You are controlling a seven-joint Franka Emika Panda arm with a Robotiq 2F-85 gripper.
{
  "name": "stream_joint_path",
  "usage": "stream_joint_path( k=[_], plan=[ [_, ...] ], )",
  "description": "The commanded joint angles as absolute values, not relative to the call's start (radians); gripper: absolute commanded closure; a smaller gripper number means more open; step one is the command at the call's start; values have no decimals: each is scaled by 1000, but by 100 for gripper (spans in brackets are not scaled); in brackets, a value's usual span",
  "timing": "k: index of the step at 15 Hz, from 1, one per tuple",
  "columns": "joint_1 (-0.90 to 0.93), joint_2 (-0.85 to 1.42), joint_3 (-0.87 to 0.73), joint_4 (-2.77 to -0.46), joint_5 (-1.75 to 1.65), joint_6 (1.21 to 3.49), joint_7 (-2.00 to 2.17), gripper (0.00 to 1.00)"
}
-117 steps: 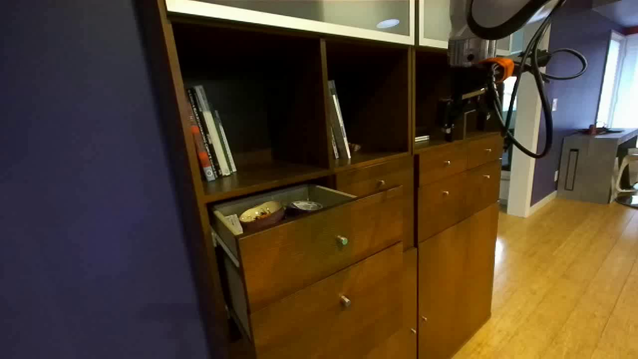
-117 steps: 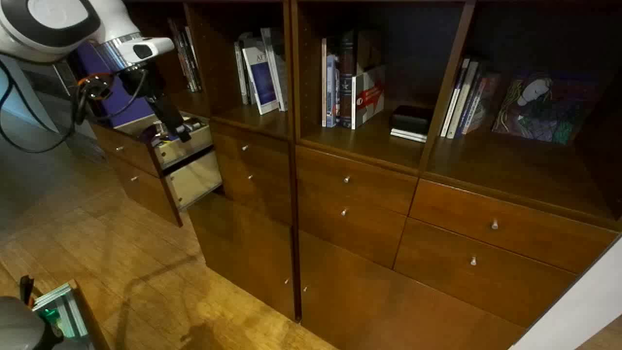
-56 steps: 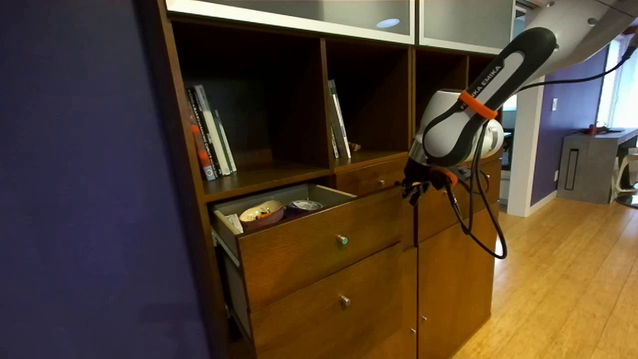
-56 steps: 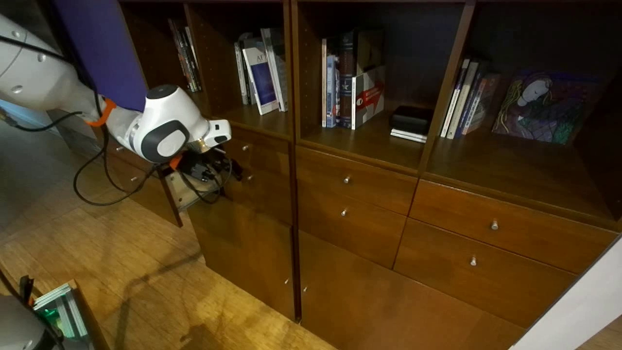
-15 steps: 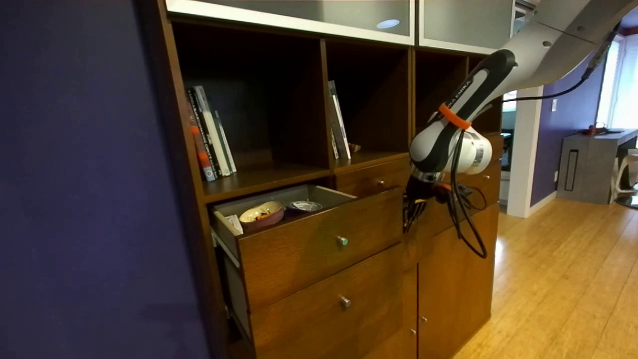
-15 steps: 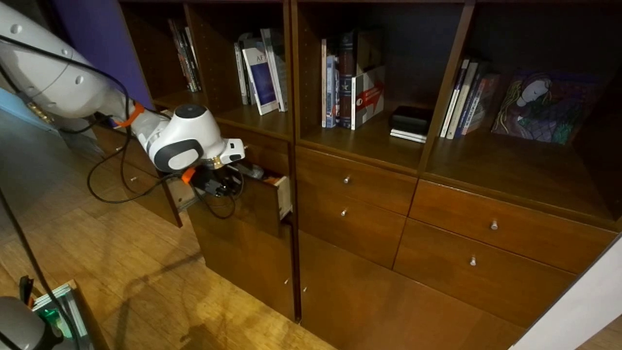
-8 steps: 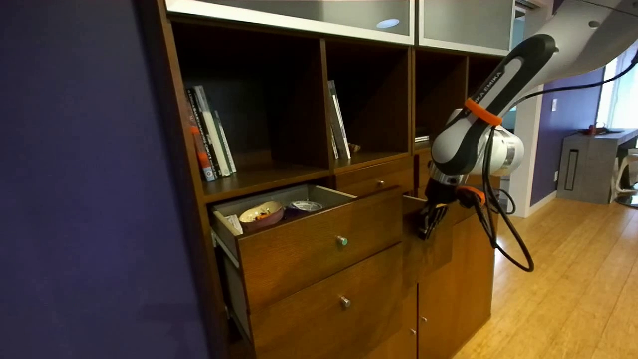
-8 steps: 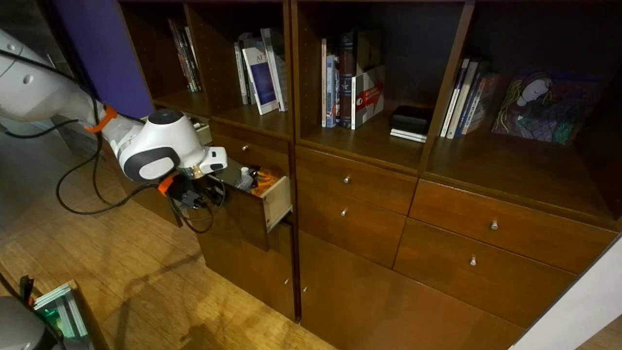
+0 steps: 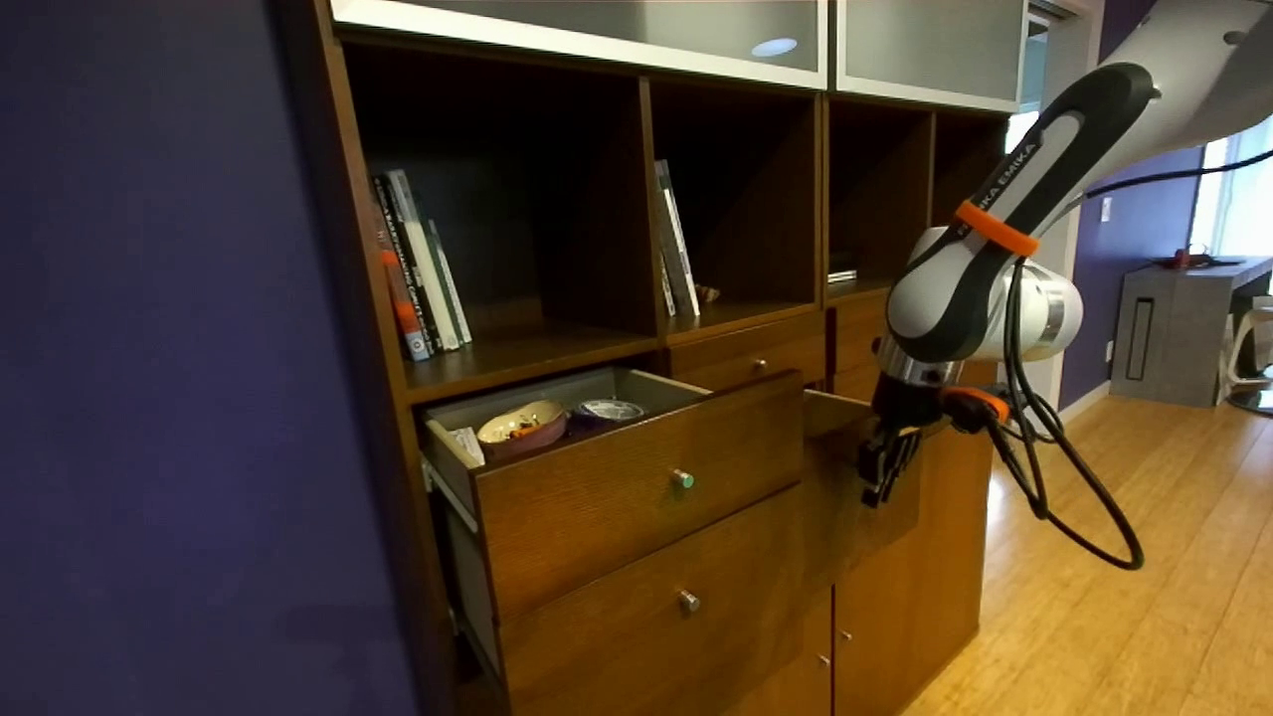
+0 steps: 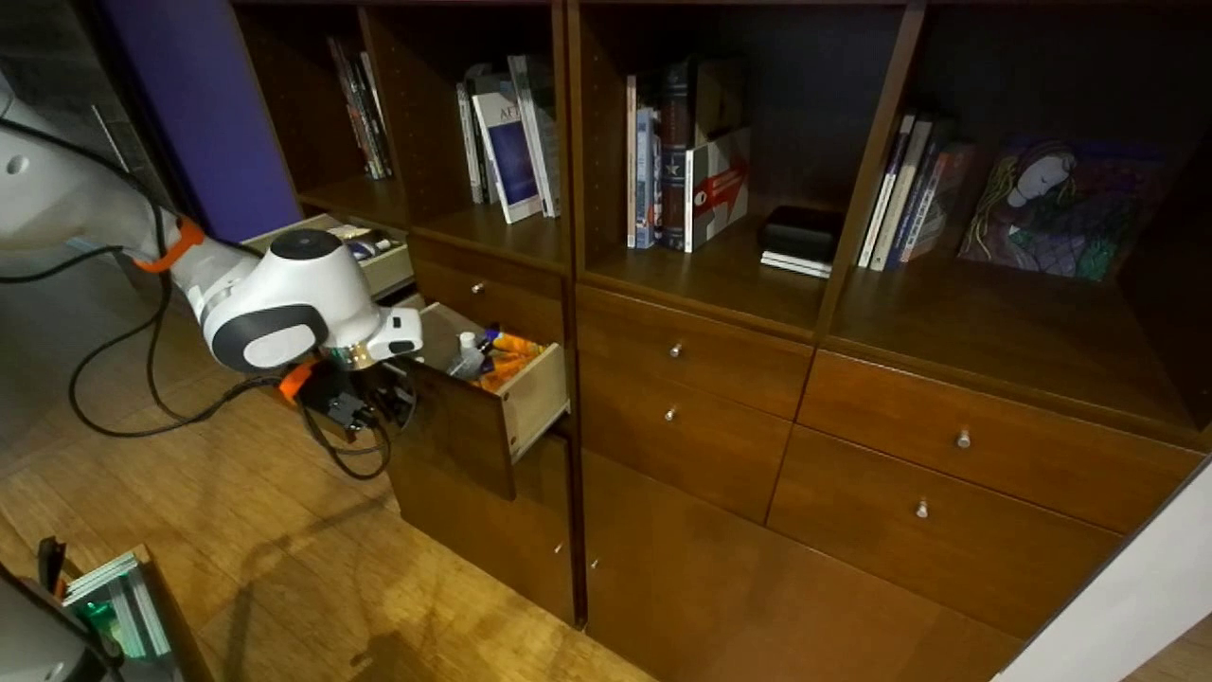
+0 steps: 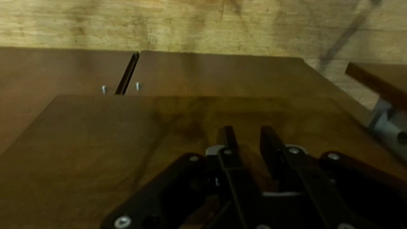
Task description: Open the bottom drawer second from the left
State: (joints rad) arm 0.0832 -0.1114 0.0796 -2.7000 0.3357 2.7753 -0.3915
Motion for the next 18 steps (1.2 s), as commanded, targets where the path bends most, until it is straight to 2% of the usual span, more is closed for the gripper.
stream_joint_path(
  k=[1, 6, 7, 13, 18],
  plan=[
    [135, -133, 63, -2761, 346, 2708, -420, 39],
    [128, -186, 46, -2743, 319, 2606, -403, 5],
    [116, -238, 38, -2762, 298, 2584, -380, 1],
    [72, -422, -36, -2657, 222, 2338, -348, 0],
    [65, -410, -37, -2515, 177, 2366, -298, 0]
  ],
)
